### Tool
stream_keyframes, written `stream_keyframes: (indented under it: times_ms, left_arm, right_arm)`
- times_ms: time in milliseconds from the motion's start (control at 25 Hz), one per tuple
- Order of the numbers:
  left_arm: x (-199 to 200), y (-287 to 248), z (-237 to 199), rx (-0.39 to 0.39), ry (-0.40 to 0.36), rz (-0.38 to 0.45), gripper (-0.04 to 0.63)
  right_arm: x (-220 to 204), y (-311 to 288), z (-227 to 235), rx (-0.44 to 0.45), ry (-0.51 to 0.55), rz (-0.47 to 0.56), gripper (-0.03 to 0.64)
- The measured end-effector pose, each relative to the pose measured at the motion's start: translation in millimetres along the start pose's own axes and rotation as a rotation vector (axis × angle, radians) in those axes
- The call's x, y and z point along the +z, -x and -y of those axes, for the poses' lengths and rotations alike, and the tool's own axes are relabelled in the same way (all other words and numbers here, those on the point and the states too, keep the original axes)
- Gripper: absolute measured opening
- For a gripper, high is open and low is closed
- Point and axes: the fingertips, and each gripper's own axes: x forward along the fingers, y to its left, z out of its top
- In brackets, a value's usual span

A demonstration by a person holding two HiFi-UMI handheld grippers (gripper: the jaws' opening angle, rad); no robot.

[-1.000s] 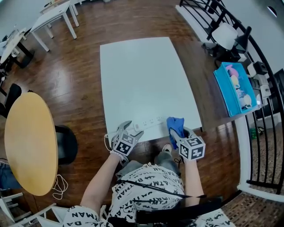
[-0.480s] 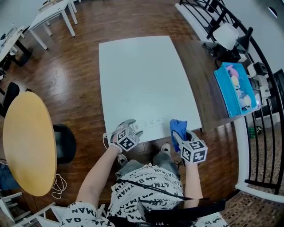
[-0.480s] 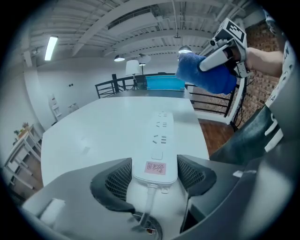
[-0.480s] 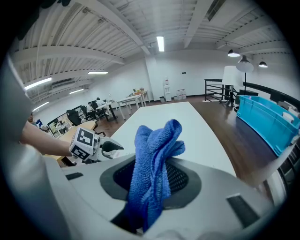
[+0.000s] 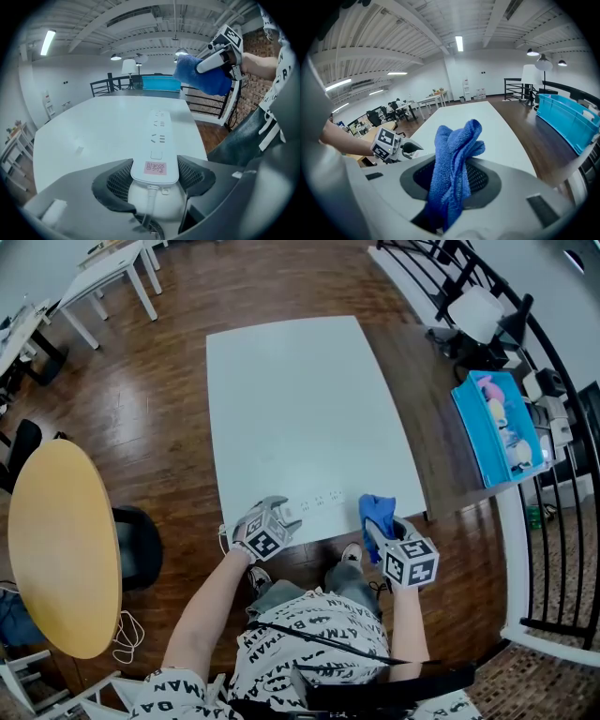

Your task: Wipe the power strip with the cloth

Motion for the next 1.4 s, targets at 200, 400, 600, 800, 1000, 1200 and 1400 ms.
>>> stream_keyframes:
  times_ms: [200,400,600,800,1000,1200,1400]
  left_arm:
    - [16,20,-5,0.097,0.01,0.053,0.29]
    - [45,64,-8,0.212,-0.023,0.096,0.288]
    - [67,106,-15,0.304,-0.024,0.086,0.287]
    - [86,127,-17,0.377,-0.043,0.062,0.287]
    - [100,141,-12,0.418,-0.084,0.074,0.287]
    - [105,144,-5,0.457,-0.178,0.061,0.288]
    - [111,147,9,0.436,-0.258,0.096,0.288]
  right_arm:
    - [14,-4,-15,0.073,0.08,-0.002,0.135]
    - [41,-7,-47,0.198,0.234,-0.005,0.135]
    - [68,-9,-101,0.329,0.449,-0.009,0.135]
    - [85,-7,-150,0.437,0.65,-0.033,0.135]
    - [85,-10,-192,0.512,0.774,-0.07,0.135]
    - [81,-10,-204,0.534,0.902,-0.073,0.135]
    - [79,-6,-209,0.547,1.003,-0.047,0.135]
